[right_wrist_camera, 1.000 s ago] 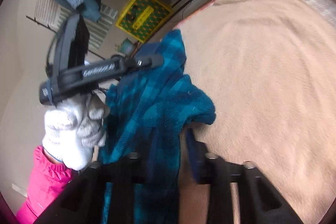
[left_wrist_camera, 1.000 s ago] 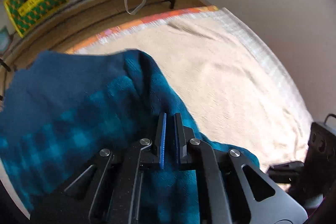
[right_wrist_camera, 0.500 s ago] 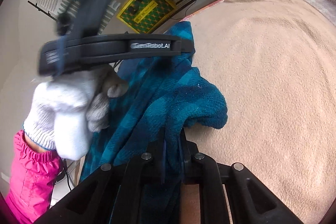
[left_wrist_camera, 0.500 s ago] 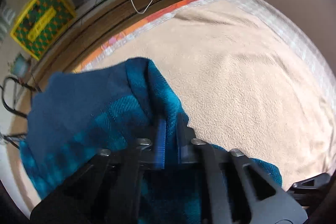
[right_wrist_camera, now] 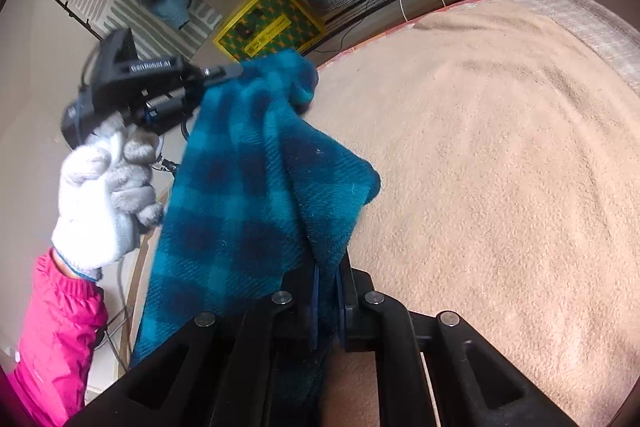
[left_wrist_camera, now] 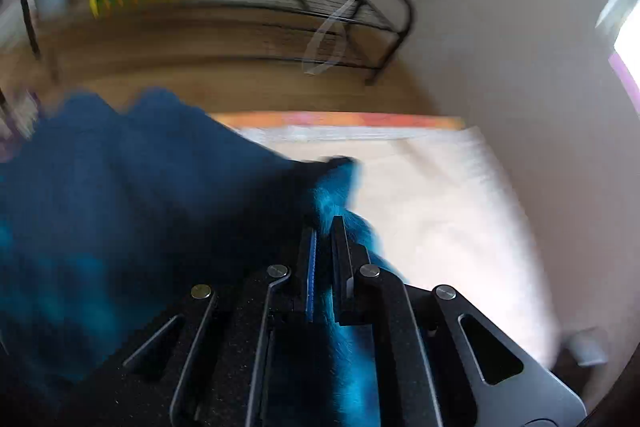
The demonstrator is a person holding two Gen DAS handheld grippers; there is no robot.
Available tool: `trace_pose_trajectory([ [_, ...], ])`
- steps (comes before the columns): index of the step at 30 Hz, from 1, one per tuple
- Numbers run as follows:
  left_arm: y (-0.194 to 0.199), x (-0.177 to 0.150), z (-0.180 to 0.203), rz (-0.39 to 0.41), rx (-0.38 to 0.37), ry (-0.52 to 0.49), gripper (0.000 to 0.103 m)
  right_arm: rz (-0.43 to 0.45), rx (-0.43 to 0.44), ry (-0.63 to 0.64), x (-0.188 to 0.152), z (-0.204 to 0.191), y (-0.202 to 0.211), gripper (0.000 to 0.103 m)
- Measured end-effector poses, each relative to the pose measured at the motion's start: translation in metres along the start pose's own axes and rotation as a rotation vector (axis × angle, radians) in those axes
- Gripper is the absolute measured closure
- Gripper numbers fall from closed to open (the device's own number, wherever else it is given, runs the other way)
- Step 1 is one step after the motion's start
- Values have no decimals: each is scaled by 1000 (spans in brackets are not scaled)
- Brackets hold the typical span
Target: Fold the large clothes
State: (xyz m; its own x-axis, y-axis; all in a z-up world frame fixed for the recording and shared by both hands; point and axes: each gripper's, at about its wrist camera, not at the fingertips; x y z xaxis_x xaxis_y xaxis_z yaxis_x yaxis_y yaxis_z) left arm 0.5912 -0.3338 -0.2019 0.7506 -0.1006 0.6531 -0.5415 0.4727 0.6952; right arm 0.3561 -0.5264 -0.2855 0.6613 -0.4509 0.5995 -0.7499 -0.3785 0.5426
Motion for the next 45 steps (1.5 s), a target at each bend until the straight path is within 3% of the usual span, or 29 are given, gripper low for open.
trace_pose_trajectory([
  [3, -6, 0, -4, 3, 35, 1, 97, -6, -28, 37, -1, -6, -1, 99],
  [7, 9, 11, -13, 82, 33, 73, 97, 14, -48, 24, 0, 0, 4, 99],
  [11, 27, 10, 6, 85, 34, -34, 97, 0, -92, 24, -2, 9, 7, 99],
  [14, 44, 1, 21, 87, 21, -99, 97, -4, -58, -24, -1, 14, 11, 97],
  [18, 89, -22, 41, 86, -40, -167, 97, 3, -26, -36, 2, 7, 34, 79],
  [20, 116, -38, 50, 94, -77, -187, 97, 32, 11, -47, 2, 2, 61, 78],
  [27, 223, -128, 89, 77, -160, -284, 97, 110, 62, -7, -23, -27, 176, 76],
  [30, 260, -182, 105, 53, -224, -285, 97, 126, 47, 13, -46, -34, 220, 69],
  [36, 275, -283, 143, -92, -309, -317, 95, 184, 13, 24, -94, -43, 310, 69],
  [37, 275, -297, 150, -117, -321, -314, 92, 197, 8, 20, -98, -41, 322, 69],
  [39, 269, -326, 166, -167, -342, -321, 67, 231, -13, 3, -110, -39, 352, 69],
  [42, 262, -352, 191, -188, -322, -360, 49, 256, -44, -11, -123, -34, 381, 68],
  [45, 250, -373, 217, -196, -250, -429, 45, 273, -59, -31, -134, -27, 399, 68],
])
Point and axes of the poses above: each gripper's, at about its wrist camera, not at the fingertips, and y roughly against the way its jaws point, z to its right, x to its top, and after that the axes turned 10 degrees about z, right-handed
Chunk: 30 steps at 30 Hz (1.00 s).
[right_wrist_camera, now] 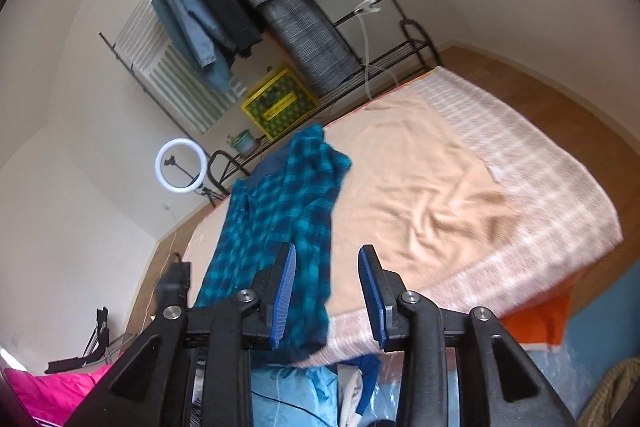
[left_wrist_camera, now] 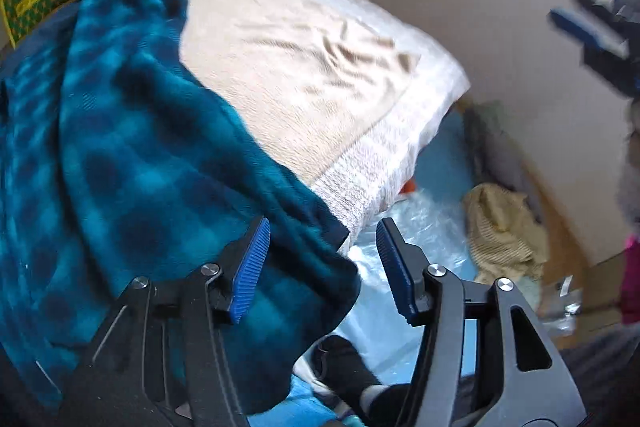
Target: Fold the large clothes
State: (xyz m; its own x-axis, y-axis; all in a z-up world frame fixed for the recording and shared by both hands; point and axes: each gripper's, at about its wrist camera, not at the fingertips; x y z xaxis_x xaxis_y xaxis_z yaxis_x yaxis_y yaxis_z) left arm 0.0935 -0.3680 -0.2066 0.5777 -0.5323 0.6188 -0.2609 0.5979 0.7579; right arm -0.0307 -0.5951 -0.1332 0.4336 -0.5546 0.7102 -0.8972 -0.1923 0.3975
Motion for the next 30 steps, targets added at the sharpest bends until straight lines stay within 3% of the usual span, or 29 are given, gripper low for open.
trace_pose_trajectory([
  [4, -29, -10, 13, -40, 146, -55, 42, 6, 2, -30, -5, 9, 7, 68],
  [5, -33, -15, 11, -34, 145, -43, 42, 3, 2, -30, -7, 10, 8, 68],
  [7, -30, -20, 8, 8, 142, -49, 50, -9, 5, -29, -10, 13, 4, 68],
  [8, -27, -21, 5, 23, 142, -50, 65, -14, 7, -28, -11, 14, 3, 68],
  [9, -23, -21, 1, 30, 126, -32, 81, -23, 8, -24, -12, 15, 0, 68],
  [10, -18, -20, -5, 33, 81, 8, 86, -29, 8, -21, -13, 15, -4, 68],
  [12, -5, -15, -27, 50, -28, 145, 89, -41, 9, -19, -15, 17, -13, 68],
  [14, 19, -16, -42, 123, -150, 304, 90, -55, 17, -18, -15, 18, -27, 68],
  [15, 33, -16, -44, 173, -176, 334, 90, -63, 26, -19, -14, 18, -35, 68],
  [17, 44, -17, -42, 229, -168, 310, 90, -92, 54, -15, -12, 18, -61, 65],
  [19, 31, -22, -41, 178, -149, 299, 90, -138, 67, -2, -11, 18, -104, 51],
  [22, 23, -30, -50, 169, -184, 406, 90, -206, 86, -32, -12, 20, -173, 51],
  [26, 47, -26, -55, 255, -213, 485, 90, -287, 113, -93, -16, 20, -259, 45],
  [30, 69, -28, -58, 318, -204, 489, 90, -313, 92, -167, -13, 28, -326, 43],
])
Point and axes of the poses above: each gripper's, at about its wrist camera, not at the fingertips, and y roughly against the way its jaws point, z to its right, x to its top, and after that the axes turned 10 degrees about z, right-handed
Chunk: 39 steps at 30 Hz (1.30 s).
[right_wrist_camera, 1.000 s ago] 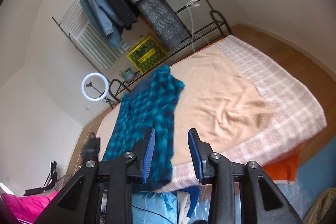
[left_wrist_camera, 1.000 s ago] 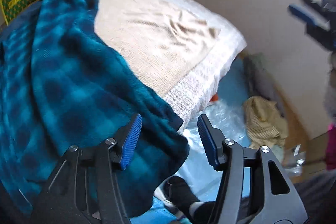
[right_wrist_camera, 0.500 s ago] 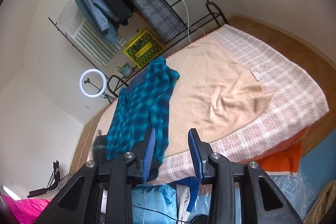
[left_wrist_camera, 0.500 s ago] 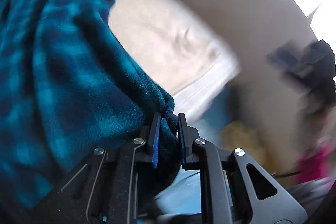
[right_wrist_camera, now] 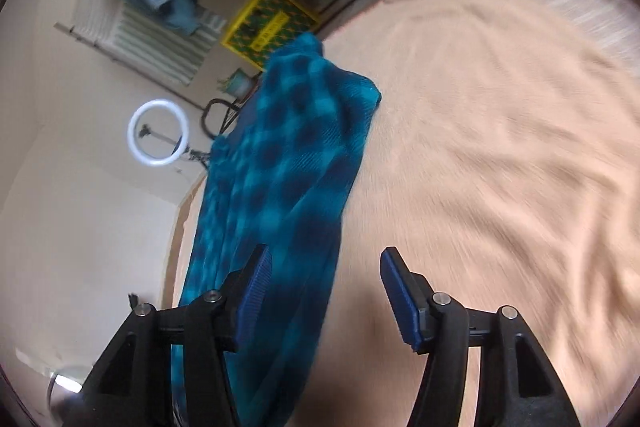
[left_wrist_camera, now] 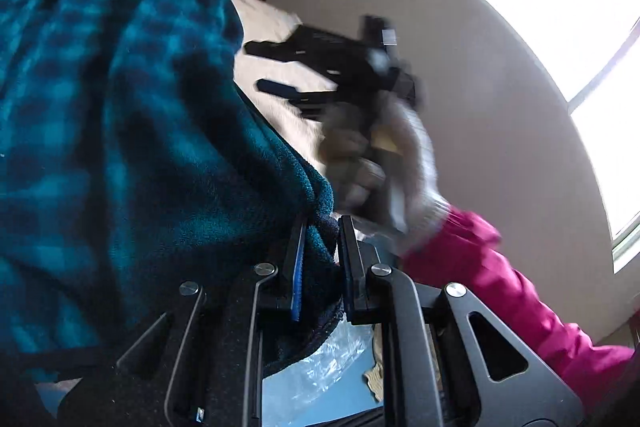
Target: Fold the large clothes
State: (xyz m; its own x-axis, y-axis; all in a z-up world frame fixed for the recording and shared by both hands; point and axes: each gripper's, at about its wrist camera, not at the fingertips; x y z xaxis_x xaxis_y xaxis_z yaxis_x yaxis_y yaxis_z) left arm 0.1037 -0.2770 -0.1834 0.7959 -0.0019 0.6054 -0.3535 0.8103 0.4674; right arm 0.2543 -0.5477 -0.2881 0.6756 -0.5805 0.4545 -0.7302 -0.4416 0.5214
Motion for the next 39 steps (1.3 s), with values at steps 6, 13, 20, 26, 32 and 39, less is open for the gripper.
trace_pose_trajectory([
  [6, 16, -3, -16, 42, -10, 76, 90, -9, 33, -76, 12, 7, -48, 44],
  [13, 31, -8, -28, 59, -22, 117, 90, -72, 12, -10, 13, -29, -67, 96],
  [20, 70, -16, -53, 126, -50, 205, 91, -77, -184, 179, 21, -106, -59, 99],
  [26, 100, -30, -80, 157, -42, 283, 93, -101, -348, 487, 4, -205, -82, 99],
  [32, 116, -43, -103, 176, -19, 352, 94, -180, -436, 745, -45, -277, -140, 99],
  [39, 122, -54, -126, 173, 26, 393, 95, -293, -516, 937, -112, -298, -221, 99],
])
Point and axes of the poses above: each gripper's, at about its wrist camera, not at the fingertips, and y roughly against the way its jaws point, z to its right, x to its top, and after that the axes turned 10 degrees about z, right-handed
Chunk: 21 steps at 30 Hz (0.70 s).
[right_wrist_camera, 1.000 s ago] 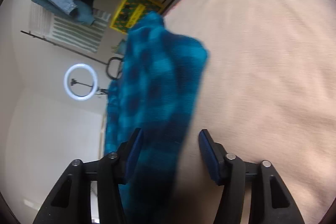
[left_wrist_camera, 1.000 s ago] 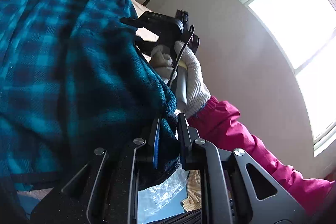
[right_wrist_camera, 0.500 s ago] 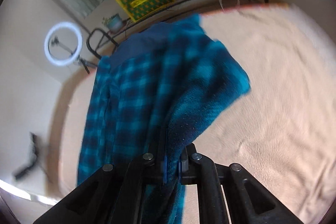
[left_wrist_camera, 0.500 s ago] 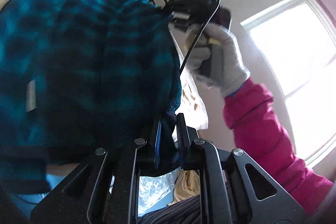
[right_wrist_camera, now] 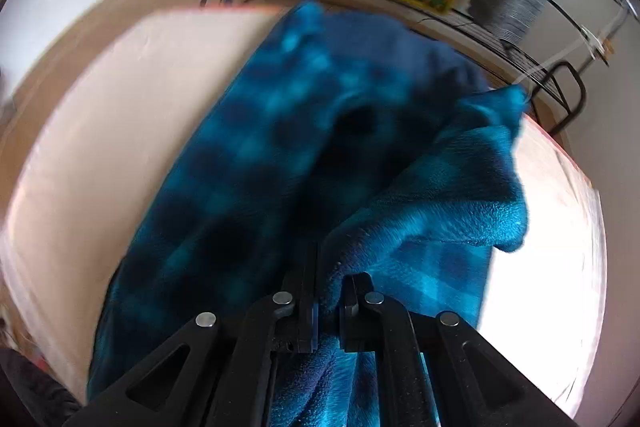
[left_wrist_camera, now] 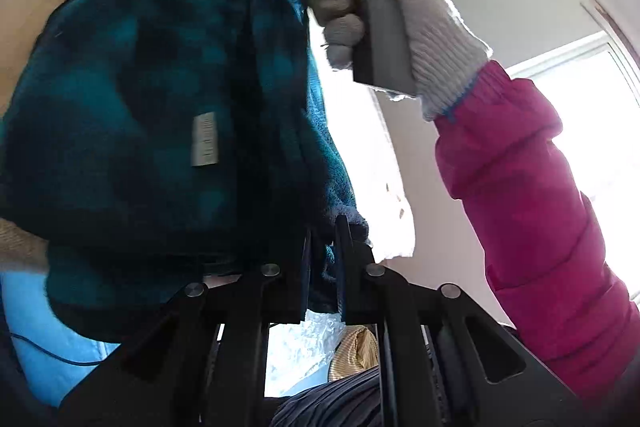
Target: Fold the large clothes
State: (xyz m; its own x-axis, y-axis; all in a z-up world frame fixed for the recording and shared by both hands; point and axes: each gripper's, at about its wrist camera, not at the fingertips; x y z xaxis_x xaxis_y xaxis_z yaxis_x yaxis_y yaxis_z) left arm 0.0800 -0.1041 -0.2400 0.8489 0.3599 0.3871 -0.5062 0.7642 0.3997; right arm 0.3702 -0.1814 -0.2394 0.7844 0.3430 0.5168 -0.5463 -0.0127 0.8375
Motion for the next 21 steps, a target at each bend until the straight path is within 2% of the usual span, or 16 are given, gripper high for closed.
trace_pose_trajectory([
  [3, -2, -1, -8, -15, 18, 14, 95, -27, -17, 45, -5, -16, -19, 98],
  [6, -5, 0, -8, -31, 25, 19, 94, -17, 37, 45, -8, -13, -14, 83],
  [8, -5, 2, -5, -44, 23, 16, 94, 2, 102, 5, -9, -2, 2, 73],
  [12, 10, 10, 3, -37, 22, -48, 94, 95, 247, -78, -17, 24, 58, 70],
  [17, 39, 19, 22, 2, 31, -145, 94, 202, 325, -202, -70, 74, 143, 67],
  [20, 49, 33, 26, 22, 64, -190, 93, 204, 309, -220, -119, 87, 175, 65],
  [21, 50, 39, 24, 25, 75, -197, 87, 203, 302, -214, -131, 88, 181, 63],
])
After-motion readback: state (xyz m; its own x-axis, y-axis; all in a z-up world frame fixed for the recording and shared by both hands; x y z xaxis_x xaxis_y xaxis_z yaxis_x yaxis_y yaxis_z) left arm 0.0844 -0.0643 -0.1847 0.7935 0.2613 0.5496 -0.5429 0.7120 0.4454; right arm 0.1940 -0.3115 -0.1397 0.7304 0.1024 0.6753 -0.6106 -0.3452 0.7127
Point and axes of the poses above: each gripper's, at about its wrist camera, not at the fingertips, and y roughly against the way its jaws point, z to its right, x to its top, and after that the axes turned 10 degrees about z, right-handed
